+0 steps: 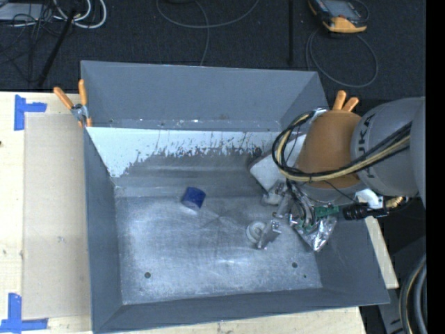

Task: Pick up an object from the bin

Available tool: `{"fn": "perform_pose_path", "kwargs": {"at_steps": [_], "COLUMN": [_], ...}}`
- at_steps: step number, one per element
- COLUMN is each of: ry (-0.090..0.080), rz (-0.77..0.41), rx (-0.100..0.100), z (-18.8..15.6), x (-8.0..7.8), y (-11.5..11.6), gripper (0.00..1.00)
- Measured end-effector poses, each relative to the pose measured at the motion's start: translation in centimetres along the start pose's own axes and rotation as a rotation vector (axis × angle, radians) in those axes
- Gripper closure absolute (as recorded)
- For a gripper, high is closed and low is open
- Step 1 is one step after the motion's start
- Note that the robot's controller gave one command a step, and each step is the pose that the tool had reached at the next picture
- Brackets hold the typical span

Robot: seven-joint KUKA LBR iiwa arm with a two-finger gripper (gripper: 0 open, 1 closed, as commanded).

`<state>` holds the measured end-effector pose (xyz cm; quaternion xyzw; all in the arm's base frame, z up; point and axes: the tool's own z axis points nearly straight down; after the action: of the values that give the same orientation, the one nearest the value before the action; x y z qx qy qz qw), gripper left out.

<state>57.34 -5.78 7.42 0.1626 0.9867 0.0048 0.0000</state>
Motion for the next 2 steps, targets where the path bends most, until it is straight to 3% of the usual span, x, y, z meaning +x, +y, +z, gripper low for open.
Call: {"fn": "perform_pose_path", "kwargs": {"at_steps": [1,2], "ry": [-0.013,-0.005], "rz": [0.001,-0.003], "rx": [0.002,0.008], "z": [-0.3,-2.8], "x": [-0.4,-0.5], "y": [-0.2,-0.1], "gripper": [1.00,1.00]}}
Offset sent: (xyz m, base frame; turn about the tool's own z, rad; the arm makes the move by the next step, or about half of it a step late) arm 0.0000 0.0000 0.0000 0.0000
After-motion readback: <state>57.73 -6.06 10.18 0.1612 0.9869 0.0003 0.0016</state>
